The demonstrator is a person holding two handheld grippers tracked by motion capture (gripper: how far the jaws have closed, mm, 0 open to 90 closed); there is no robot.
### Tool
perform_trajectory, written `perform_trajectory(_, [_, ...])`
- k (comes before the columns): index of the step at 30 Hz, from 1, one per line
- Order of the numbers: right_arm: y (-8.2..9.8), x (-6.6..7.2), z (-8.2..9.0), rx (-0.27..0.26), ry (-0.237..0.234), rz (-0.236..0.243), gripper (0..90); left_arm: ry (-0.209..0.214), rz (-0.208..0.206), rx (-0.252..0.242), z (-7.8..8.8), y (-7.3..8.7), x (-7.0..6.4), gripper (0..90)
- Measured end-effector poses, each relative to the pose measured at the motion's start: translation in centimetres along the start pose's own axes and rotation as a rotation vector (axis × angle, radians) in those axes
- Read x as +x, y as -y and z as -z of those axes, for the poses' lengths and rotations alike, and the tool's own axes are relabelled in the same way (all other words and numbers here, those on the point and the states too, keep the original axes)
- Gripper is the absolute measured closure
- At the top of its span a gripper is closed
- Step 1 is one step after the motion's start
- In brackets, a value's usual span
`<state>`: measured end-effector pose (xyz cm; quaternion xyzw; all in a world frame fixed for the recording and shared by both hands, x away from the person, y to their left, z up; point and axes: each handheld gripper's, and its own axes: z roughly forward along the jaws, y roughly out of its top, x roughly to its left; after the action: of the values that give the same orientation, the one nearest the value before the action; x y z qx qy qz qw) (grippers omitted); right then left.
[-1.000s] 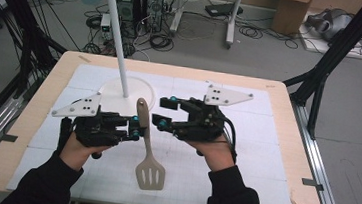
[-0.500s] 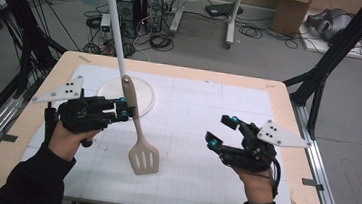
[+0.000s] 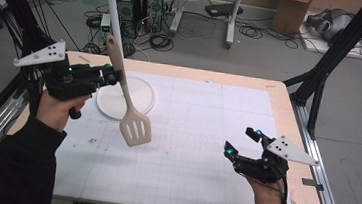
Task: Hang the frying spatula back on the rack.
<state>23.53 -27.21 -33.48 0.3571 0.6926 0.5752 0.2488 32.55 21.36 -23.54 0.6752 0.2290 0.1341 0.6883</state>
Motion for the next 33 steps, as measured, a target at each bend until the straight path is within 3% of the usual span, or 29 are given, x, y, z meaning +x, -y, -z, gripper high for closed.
perform_trajectory(13, [0.2, -0.1, -0.3, 0.004, -0.003, 0.006, 15.8, -0.055, -0.008, 0.025, -1.3, -3.8, 3.2, 75.3])
perform_trajectory(20, [0.3, -0.4, -0.2, 0.000, -0.001, -0.005, 15.8, -0.074, 0.009, 0.022, -2.1, -5.6, 4.6, 75.2])
perform_trajectory(33, [0.4, -0.5, 0.0, -0.005, -0.011, -0.015, 15.8, -0.119, 0.058, 0.062, -3.6, -6.5, 6.6, 75.2])
